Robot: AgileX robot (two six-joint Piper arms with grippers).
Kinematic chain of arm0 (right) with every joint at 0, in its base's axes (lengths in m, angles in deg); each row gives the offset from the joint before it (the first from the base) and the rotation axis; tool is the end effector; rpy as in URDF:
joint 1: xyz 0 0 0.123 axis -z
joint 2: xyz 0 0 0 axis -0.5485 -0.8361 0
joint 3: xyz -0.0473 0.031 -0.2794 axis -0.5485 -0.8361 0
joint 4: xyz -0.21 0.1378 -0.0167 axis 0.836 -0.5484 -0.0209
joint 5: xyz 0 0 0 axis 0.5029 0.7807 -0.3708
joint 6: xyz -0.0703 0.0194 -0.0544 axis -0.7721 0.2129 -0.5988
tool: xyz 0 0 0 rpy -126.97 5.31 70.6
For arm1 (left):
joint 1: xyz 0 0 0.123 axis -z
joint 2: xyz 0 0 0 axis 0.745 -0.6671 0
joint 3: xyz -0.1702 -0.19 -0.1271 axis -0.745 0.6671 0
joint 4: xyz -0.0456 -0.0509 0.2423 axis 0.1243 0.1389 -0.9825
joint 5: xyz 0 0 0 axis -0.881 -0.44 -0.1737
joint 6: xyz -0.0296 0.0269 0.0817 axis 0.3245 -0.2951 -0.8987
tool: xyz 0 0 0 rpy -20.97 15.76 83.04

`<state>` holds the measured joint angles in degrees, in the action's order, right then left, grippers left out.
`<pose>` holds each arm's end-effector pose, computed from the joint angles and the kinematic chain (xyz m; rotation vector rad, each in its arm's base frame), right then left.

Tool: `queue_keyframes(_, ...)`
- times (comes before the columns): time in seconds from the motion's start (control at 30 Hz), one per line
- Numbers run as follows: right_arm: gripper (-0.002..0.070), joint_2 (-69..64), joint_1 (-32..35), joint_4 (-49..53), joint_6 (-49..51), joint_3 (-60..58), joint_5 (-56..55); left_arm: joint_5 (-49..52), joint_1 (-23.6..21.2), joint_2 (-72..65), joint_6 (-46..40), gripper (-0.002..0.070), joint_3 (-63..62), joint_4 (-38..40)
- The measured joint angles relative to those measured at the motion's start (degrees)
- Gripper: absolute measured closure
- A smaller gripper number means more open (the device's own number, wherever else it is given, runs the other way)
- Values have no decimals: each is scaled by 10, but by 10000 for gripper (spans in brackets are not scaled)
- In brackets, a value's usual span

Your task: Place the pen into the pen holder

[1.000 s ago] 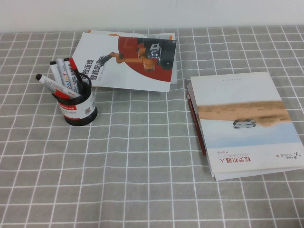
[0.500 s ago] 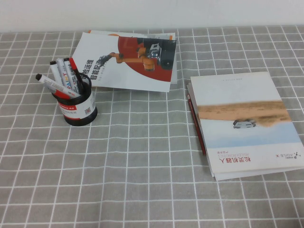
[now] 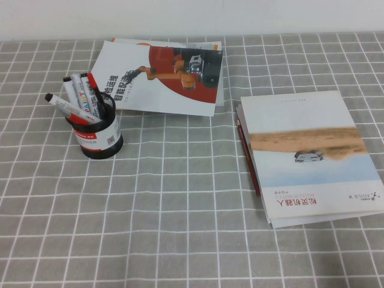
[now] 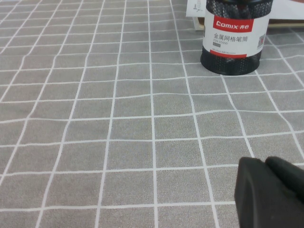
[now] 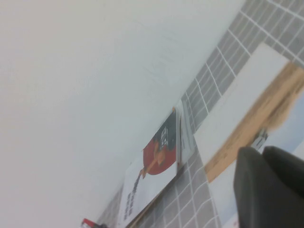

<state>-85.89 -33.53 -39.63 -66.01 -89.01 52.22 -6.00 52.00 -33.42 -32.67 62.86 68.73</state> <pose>0.0556 0.0153 0.1962 0.7722 1.4991 0.9917 0.0520 -0.0034 0.1712 0.1326 1.8737 0.0048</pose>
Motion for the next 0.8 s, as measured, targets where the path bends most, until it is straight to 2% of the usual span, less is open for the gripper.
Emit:
queue_keyframes(0.13, 689, 0, 0, -22, -64, 0, -5, 0, 0, 0, 0, 678, 0, 0)
queue_keyframes(0.5, 689, 0, 0, -34, -99, 0, 17, 0, 0, 0, 0, 678, 0, 0)
queue_keyframes(0.63, 689, -6, 0, 8, -147, 57, 73, 0, 0, 0, 0, 678, 0, 0)
queue_keyframes(0.8, 689, -106, 0, 118, -159, 183, 141, 0, 0, 0, 0, 678, 0, 0)
